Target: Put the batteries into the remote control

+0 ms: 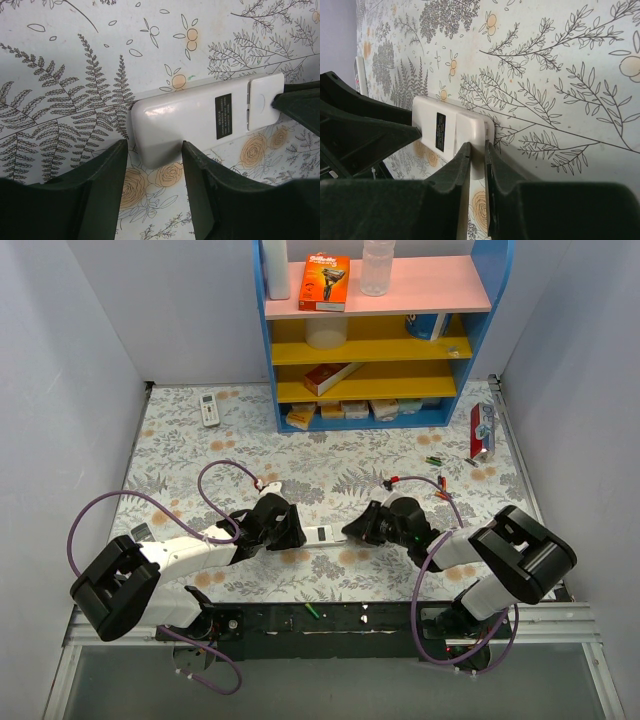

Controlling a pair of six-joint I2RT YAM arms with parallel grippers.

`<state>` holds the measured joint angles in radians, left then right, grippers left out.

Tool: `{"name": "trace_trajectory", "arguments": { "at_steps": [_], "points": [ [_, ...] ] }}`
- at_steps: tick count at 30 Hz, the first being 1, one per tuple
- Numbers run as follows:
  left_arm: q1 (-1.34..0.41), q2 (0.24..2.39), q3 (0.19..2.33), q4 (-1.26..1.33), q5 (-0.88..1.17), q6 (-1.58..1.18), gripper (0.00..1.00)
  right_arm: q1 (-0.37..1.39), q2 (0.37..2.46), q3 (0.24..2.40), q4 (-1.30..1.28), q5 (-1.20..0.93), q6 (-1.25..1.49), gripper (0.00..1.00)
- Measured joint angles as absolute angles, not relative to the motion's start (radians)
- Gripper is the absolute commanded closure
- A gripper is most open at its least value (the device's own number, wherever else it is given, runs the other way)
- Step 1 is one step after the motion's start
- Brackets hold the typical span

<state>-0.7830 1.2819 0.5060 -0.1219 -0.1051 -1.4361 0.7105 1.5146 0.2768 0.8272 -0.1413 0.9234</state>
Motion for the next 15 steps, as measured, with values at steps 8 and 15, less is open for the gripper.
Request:
{"name": "trace_trajectory", "arguments": {
  "at_steps": [8,15],
  "points": [
    [-0.783,1.281,0.506,-0.124,-0.105,-1.436,0.53,0.719,1.489,0.304,0.747,-0.129,0.918,0.86],
    [-0.783,1.281,0.506,-0.124,-0.105,-1.437,0.53,0.723,1.463,0.326,0.672,-0.124,0.917,0.87]
  ]
}}
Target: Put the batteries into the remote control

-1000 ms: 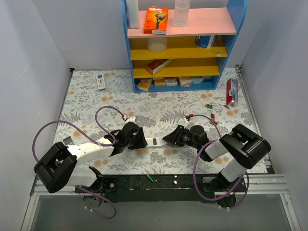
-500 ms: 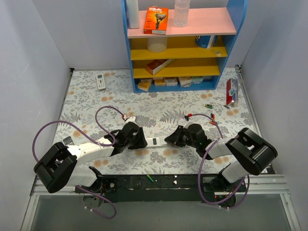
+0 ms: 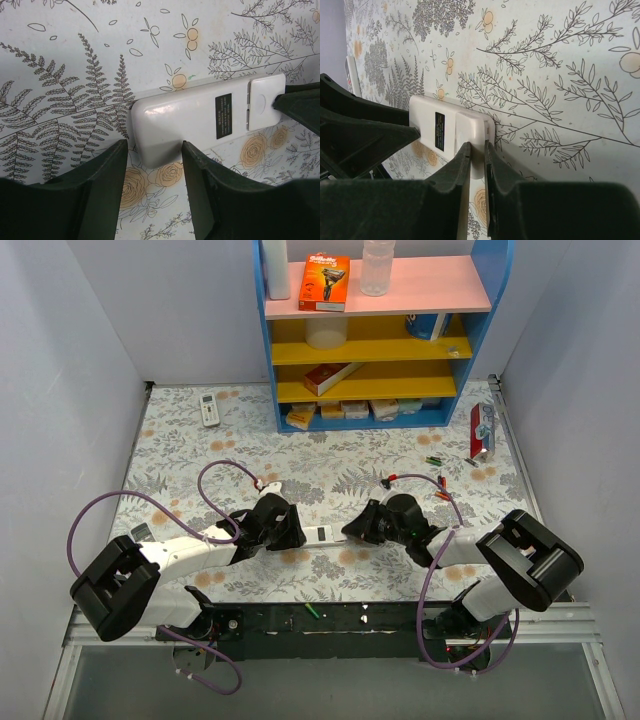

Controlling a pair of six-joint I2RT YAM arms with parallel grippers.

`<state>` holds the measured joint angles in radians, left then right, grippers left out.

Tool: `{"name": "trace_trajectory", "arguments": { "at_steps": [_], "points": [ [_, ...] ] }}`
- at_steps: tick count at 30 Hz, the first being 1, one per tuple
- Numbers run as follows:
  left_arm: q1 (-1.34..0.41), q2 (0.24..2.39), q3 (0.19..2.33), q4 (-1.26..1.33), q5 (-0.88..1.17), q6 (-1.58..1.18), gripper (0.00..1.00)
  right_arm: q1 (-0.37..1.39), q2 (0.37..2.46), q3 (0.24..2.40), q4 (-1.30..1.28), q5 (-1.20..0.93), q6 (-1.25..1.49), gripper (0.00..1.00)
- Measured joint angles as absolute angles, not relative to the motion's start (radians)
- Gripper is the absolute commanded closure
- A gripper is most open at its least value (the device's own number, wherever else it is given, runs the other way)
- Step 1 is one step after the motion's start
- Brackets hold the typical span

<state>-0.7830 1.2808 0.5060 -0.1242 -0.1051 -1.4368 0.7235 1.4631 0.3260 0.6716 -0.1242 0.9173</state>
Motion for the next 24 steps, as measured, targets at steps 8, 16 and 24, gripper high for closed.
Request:
{"name": "trace_trajectory", "arguments": {
  "at_steps": [8,16,24],
  "points": [
    [-0.783,1.281,0.506,-0.124,-0.105,-1.437,0.53,0.727,1.464,0.323,0.669,-0.118,0.945,0.87],
    [-0.783,1.281,0.506,-0.124,-0.105,-1.437,0.53,0.727,1.465,0.312,0.680,-0.118,0.971,0.87],
    [-0.783,1.281,0.506,-0.124,-0.104,-1.437,0.53,0.727,1.468,0.312,0.675,-0.121,0.978,0.87]
  ]
}}
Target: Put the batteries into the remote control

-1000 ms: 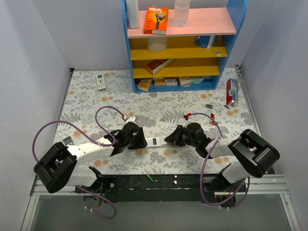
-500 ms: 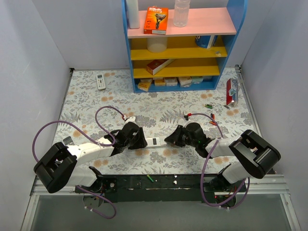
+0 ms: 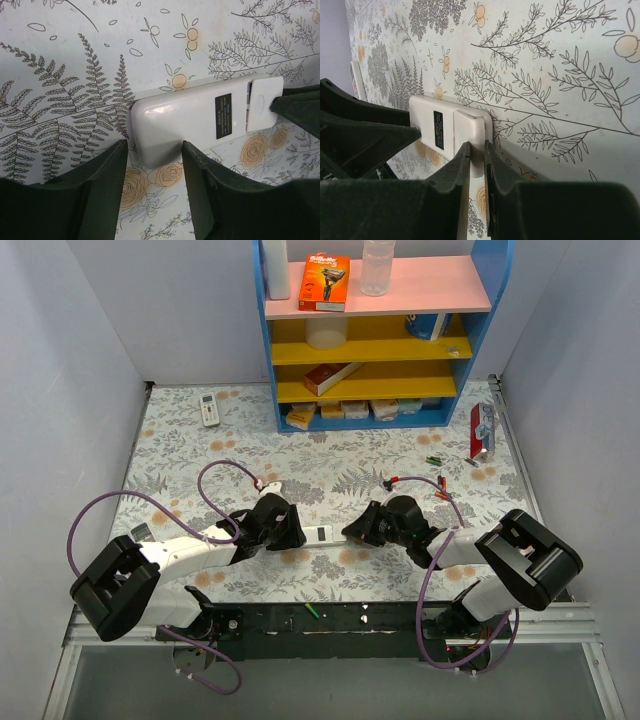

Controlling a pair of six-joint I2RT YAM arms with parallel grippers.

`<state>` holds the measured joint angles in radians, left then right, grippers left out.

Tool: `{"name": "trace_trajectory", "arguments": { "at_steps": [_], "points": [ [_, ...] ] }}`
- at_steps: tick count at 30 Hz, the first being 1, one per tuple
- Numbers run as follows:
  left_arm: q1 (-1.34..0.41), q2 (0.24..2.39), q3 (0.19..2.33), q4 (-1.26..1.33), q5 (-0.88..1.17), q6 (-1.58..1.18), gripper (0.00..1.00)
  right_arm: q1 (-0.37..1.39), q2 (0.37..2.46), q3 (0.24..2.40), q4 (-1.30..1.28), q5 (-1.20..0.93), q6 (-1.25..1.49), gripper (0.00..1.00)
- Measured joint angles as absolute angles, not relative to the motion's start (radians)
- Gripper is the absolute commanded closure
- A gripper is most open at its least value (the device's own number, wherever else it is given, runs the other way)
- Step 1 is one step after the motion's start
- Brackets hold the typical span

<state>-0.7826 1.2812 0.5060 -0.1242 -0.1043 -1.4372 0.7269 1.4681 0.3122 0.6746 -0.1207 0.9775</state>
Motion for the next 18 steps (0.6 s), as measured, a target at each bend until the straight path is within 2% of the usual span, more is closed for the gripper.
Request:
{"name": "trace_trajectory", "arguments": {
  "at_steps": [18],
  "points": [
    [-0.783,1.278,0.506,-0.130,-0.105,-1.437,0.52,0.707,1.532,0.389,0.619,-0.169,0.907,0.80]
  ]
}}
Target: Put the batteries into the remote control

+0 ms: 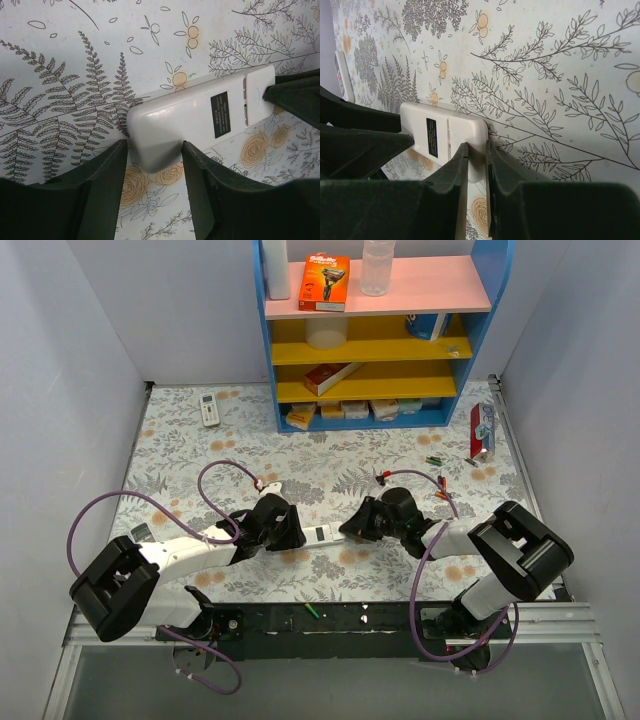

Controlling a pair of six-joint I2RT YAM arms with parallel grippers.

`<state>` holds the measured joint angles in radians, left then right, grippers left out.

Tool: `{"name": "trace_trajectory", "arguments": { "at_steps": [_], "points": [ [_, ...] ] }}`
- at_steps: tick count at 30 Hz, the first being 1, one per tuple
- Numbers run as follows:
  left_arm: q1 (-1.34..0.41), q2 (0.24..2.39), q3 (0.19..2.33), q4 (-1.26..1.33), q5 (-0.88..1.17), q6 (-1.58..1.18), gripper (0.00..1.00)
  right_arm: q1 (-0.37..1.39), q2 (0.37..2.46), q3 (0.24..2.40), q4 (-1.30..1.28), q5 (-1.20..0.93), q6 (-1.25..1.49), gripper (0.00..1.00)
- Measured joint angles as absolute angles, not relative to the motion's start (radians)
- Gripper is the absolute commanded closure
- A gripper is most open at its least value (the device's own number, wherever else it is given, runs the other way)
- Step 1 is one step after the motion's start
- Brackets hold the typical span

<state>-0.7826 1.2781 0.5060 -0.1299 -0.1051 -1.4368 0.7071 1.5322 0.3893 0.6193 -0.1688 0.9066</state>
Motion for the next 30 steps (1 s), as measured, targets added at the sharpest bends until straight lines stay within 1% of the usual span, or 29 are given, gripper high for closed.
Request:
{"name": "trace_trajectory", "arguments": {
  "at_steps": [9,25,30],
  "points": [
    [-0.783,1.277,0.506,-0.131,-0.108,-1.437,0.52,0.708,1.517,0.430,0.524,-0.169,0.856,0.79],
    [-0.783,1.277,0.506,-0.130,-0.109,-1.448,0.52,0.706,1.522,0.410,0.545,-0.183,0.903,0.81],
    [-0.783,1.277,0.505,-0.127,-0.109,-1.457,0.52,0.708,1.492,0.410,0.501,-0.186,0.917,0.81]
  ]
}}
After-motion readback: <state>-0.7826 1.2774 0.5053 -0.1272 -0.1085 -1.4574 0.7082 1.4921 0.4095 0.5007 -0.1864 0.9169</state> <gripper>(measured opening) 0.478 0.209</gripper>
